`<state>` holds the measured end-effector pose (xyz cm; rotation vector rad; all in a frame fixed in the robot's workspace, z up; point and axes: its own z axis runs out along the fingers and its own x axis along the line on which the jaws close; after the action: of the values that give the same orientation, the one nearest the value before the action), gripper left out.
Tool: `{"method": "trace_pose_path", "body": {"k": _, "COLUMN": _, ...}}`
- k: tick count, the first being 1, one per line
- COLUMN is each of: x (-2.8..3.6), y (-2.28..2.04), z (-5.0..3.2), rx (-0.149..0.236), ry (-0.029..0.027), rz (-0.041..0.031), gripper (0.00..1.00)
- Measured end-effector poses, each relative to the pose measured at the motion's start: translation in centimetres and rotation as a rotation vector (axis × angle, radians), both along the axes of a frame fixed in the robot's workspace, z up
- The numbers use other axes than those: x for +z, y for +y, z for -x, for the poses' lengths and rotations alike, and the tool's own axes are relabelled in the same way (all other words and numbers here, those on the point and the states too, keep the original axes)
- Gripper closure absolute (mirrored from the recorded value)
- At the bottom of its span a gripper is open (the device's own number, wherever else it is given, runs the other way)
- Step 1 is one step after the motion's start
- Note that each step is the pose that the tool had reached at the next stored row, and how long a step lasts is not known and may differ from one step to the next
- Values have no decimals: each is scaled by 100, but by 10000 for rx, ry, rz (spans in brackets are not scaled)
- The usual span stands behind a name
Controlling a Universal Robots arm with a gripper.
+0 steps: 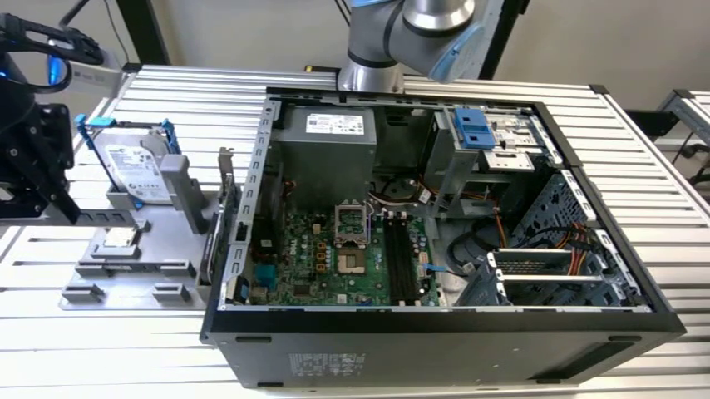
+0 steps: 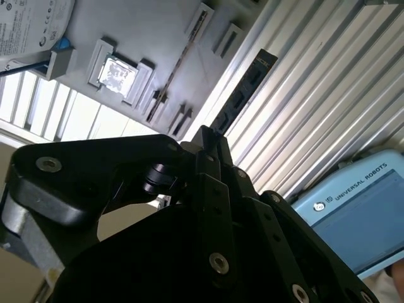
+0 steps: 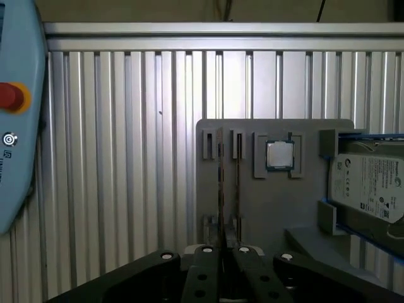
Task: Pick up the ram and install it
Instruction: 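Pick up the ram and move it above insertion slot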
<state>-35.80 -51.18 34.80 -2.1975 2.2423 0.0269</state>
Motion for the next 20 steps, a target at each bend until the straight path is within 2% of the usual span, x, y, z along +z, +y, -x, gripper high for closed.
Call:
{"method": "trace_pose_path", "body": {"k": 3, "x": 26, "y": 4, "z": 3, "rx": -1, "ry": 0, "rz": -69, "gripper": 100}}
{"method": "trace_pose_path", "body": {"k": 6, "x": 50, "y": 9, "z": 3, "rx": 2, "ry": -2, "rz": -104, "gripper": 100}}
{"method": "trace_pose_path", "body": {"k": 20, "x": 192, "y": 11, "z": 4, "rx": 49, "ry": 0, "rz": -132, "gripper": 100}}
